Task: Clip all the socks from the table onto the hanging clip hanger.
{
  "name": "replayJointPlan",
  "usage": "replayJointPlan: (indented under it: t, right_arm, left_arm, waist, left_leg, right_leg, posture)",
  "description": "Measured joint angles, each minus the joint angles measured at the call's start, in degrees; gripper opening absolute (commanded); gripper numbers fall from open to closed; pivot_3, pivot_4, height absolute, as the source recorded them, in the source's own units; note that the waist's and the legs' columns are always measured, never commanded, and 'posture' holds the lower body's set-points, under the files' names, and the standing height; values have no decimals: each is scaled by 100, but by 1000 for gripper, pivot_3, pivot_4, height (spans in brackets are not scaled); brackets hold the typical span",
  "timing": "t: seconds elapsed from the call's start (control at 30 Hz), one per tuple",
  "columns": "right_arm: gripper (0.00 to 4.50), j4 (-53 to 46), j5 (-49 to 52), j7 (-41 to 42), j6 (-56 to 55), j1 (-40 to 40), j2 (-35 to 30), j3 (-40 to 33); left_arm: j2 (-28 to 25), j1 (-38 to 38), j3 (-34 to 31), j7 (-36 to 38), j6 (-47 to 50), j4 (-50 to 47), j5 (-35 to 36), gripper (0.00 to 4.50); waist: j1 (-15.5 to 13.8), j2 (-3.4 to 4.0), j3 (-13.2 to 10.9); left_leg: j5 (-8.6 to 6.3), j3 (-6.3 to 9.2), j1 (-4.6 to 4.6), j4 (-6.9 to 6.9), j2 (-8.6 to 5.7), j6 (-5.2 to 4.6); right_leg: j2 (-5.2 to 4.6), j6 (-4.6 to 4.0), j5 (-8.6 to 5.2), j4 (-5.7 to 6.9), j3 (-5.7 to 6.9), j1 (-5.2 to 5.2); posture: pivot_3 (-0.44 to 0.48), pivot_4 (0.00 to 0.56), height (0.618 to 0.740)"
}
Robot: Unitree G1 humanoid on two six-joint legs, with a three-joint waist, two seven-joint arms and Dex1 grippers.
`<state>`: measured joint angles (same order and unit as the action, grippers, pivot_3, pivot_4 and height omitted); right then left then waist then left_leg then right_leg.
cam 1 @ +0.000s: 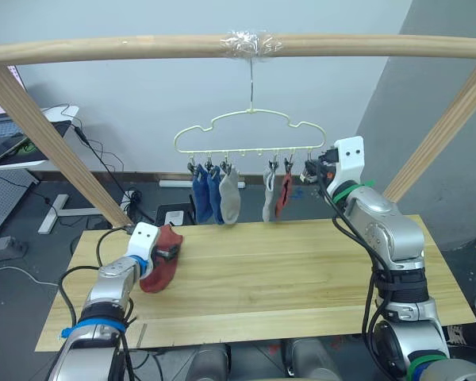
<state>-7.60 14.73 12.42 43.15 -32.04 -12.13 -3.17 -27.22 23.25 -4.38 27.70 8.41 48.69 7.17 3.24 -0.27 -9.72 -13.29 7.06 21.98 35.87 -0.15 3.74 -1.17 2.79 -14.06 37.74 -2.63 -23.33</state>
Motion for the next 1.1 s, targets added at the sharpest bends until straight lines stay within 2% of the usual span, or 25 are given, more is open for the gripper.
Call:
replayJointPlan:
  t: [0.07, 0.17, 0.33, 0.57, 0.6, 0.8, 0.9, 1.03, 1.1]
  right_arm:
    - [16, -10, 0, -3, 12, 0, -5, -5]
    - [0, -11, 0, -3, 35, 0, -4, -4]
    - [0, -11, -1, -11, 43, 0, 0, -4]
    - [0, -6, 11, -12, 53, -11, 9, -24]
    - [0, 3, 29, -9, 72, -23, 10, -32]
    - [0, 207, 250, -27, 390, -322, 44, -312]
    - [0, 249, 486, -117, 826, -491, 99, -586]
    - [0, 195, 975, -290, 1885, -759, 249, -1001]
    - [0, 167, 1196, -462, 2453, -959, 387, -1331]
  left_arm:
    - [-1, 104, 15, 73, -91, 238, -88, 4500]
    - [-4, 149, 51, 183, -207, 373, -190, 3901]
    - [-4, 52, 299, 305, -548, 332, -439, 2415]
    - [61, -407, 542, 433, -885, -232, -586, 161]
    - [74, -523, 586, 495, -869, -448, -586, 30]
    - [511, -1318, 905, 849, -280, -2200, -446, 30]
    - [760, -1634, 919, 965, 26, -3465, -96, 30]
    - [1023, -1666, 1246, 980, 63, -4831, -42, 30]
    - [1270, -1534, 1492, 827, -170, -5051, -228, 30]
  waist:
    - [5, 0, 0]
    - [4, 0, 2]
    - [6, 3, 9]
    - [10, 8, 16]
    - [9, 8, 16]
    - [7, 5, 14]
    - [1, 5, 13]
    - [0, 5, 13]
    - [-6, 5, 12]
  left_leg:
    - [0, 0, -2, 0, 0, 0]
    - [0, 0, -6, 0, 0, 0]
    - [0, -1, -14, 1, 0, 0]
    - [0, -2, -15, 1, 1, 0]
    - [0, -2, -15, 0, 1, 0]
    - [0, -1, -5, 1, 0, 0]
    - [0, 3, -4, -2, 2, 0]
    - [0, -4, -4, 2, 0, 0]
    - [0, -5, -3, 5, -3, 0]
  right_leg:
    - [0, 0, 0, 1, 0, 0]
    - [0, 0, 0, 6, 0, 2]
    - [0, 1, 0, 7, -3, 6]
    - [0, 1, 0, 10, -4, 6]
    - [-1, 1, 0, 9, -5, 6]
    - [-4, 0, 0, 3, -5, 4]
    - [-3, -1, -1, 5, -2, 2]
    - [-3, -1, -1, 3, -9, 4]
    - [-3, 0, 0, 2, -10, 5]
  posture:
    - [-45, 137, 740]
    - [-47, 133, 740]
    - [-46, 131, 740]
    - [-46, 132, 740]
    - [-47, 135, 740]
    - [-47, 135, 740]
    - [-53, 138, 740]
    - [-61, 138, 740]
    - [-66, 139, 740]
